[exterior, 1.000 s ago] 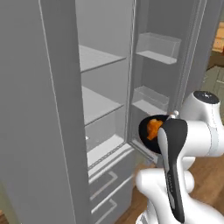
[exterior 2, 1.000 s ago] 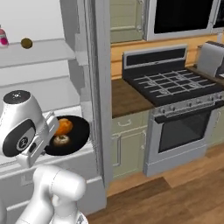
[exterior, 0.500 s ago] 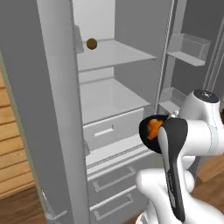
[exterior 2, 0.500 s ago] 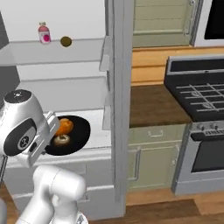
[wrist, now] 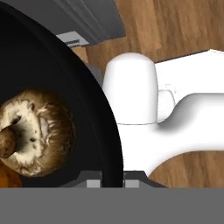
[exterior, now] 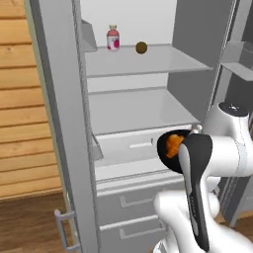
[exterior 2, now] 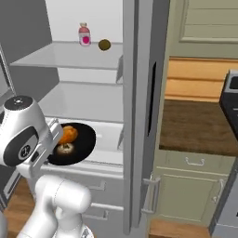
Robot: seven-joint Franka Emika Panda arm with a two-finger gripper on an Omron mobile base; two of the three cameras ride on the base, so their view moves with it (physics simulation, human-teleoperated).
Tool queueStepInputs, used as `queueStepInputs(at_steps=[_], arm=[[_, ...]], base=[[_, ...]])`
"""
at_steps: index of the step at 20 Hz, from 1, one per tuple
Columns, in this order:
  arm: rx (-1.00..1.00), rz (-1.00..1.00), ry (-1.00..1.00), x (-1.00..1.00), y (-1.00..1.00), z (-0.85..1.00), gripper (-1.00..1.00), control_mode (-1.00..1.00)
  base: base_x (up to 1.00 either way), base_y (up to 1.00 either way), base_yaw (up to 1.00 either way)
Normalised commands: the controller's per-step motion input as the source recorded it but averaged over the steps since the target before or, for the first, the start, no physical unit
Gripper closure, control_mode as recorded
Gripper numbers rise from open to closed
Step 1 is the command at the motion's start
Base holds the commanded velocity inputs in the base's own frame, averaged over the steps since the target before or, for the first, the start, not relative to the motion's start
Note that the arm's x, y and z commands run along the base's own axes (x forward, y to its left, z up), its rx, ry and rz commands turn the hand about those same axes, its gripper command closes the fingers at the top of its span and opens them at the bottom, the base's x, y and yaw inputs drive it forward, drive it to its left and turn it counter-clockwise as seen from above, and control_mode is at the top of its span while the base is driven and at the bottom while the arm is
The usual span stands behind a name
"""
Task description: Pick the chicken drumstick and mushroom from their plates and place them in the bowl. Then put the bowl in the fridge.
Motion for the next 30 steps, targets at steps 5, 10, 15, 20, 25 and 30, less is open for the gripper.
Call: queueStepInputs(at_steps=[5, 10, 15, 20, 25, 30], arm=[[0.0, 0.0, 0.0, 0.0, 0.0, 0.0, 1.0, 1.0], [0.0, 0.0, 0.0, 0.0, 0.0, 0.0, 1.0, 1.0], [0.0, 0.0, 0.0, 0.0, 0.0, 0.0, 1.0, 1.0], [-0.03, 0.08, 0.0, -0.08, 0.11, 0.0, 1.0, -1.0], [-0.1, 0.24, -0.09, -0.31, 0.11, 0.23, 1.0, -1.0], [-0.06, 0.2, -0.1, 0.2, 0.0, 0.04, 1.0, -1.0]], base=[[0.77, 0.0, 0.21], [0.57, 0.07, 0.01], [0.03, 0.07, 0.0], [0.0, 0.14, 0.02], [0.0, 0.0, 0.0], [0.0, 0.0, 0.0]])
